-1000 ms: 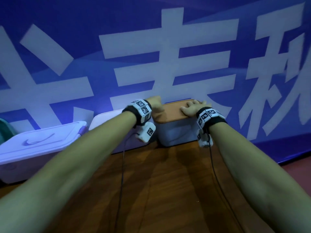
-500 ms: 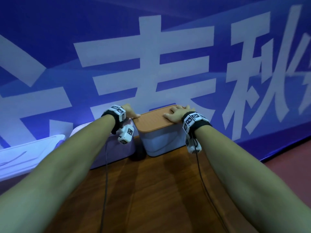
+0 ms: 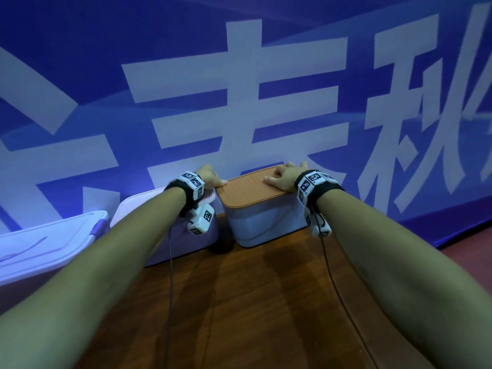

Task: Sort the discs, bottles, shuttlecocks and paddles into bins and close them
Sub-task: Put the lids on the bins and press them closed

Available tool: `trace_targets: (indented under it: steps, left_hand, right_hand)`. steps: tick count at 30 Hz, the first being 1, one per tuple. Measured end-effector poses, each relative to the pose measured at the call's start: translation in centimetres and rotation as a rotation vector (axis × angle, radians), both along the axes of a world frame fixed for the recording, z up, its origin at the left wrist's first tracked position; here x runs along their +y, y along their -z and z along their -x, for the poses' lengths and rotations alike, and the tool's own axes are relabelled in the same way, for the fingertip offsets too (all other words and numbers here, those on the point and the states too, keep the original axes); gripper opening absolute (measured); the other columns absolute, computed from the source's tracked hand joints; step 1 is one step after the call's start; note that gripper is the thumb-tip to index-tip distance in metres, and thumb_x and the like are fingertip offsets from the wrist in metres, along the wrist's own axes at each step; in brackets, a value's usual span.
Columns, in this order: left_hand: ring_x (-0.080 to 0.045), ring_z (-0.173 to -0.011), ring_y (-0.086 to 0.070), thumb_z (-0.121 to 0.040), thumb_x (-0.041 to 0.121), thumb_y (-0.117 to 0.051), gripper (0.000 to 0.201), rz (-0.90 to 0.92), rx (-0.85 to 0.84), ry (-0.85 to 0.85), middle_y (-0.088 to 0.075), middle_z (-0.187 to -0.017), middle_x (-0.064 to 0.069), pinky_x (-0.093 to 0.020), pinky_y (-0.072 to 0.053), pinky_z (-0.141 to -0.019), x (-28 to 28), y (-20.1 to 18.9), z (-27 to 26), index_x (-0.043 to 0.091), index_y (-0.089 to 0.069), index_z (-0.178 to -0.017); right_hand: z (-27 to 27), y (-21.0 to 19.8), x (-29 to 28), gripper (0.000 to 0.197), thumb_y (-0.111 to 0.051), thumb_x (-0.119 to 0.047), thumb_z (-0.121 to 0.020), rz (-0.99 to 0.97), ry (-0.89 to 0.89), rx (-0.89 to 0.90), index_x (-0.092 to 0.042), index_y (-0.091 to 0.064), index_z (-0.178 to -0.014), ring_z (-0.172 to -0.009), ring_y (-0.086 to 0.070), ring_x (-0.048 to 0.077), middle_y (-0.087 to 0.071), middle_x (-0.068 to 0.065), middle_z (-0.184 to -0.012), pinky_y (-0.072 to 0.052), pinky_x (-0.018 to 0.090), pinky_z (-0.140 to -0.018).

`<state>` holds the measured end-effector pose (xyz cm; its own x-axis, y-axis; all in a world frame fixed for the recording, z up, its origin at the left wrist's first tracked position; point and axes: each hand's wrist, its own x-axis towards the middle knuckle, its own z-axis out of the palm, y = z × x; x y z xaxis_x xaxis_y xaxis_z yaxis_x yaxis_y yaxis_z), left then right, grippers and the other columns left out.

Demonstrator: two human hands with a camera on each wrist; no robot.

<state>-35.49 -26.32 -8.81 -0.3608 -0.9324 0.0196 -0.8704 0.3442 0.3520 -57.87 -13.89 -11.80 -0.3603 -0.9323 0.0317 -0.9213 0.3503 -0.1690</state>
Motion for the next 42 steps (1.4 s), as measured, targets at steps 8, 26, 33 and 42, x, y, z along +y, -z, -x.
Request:
trace_targets:
  steps: [8,26,33,42]
  left_hand:
    - [-0.035,-0.097,-0.061,-0.1,0.057,-0.046,0.054,0.263,-0.393,0.19,-0.067,-0.115,-0.02,-0.041,-0.052,-0.086,5.2,-0.3,1.2,0.006,-0.062,-0.091]
    - [-0.03,-0.153,-0.019,-0.058,0.107,-0.022,0.122,-0.006,-0.471,0.348,-0.014,-0.168,0.007,-0.051,-0.017,-0.123,9.5,-0.8,2.0,0.04,-0.01,-0.16]
    - [-0.013,-0.154,-0.012,-0.077,0.087,-0.051,0.106,-0.12,-0.437,0.502,-0.011,-0.167,0.014,-0.032,-0.008,-0.121,9.8,-2.3,1.4,0.035,-0.013,-0.161]
    - [-0.017,-0.148,-0.028,-0.08,0.078,-0.059,0.092,0.006,-0.467,0.513,-0.029,-0.163,0.01,-0.026,-0.02,-0.107,10.5,-2.6,1.4,0.039,-0.028,-0.157]
  right_hand:
    - [-0.1,0.4,-0.1,0.077,-0.02,-0.071,-0.095,-0.032,-0.022,0.035,-0.025,-0.022,-0.157,-0.153,-0.01,0.021,-0.013,0.002,-0.166,0.0,0.05,-0.122]
    - [0.6,-0.4,-1.1,0.091,-0.027,-0.079,-0.09,-0.114,0.054,-0.026,-0.026,-0.006,-0.16,-0.153,-0.007,0.033,0.005,-0.004,-0.167,-0.007,0.051,-0.123]
    - [0.8,-0.3,-1.8,0.083,-0.032,-0.07,-0.094,-0.064,0.061,-0.034,-0.022,-0.016,-0.159,-0.152,-0.015,0.029,-0.006,0.0,-0.167,-0.011,0.048,-0.122]
    - [0.6,0.8,-2.9,0.089,-0.019,-0.076,-0.082,-0.003,0.113,-0.016,-0.03,-0.017,-0.157,-0.152,-0.016,0.03,-0.008,-0.007,-0.166,-0.012,0.055,-0.12]
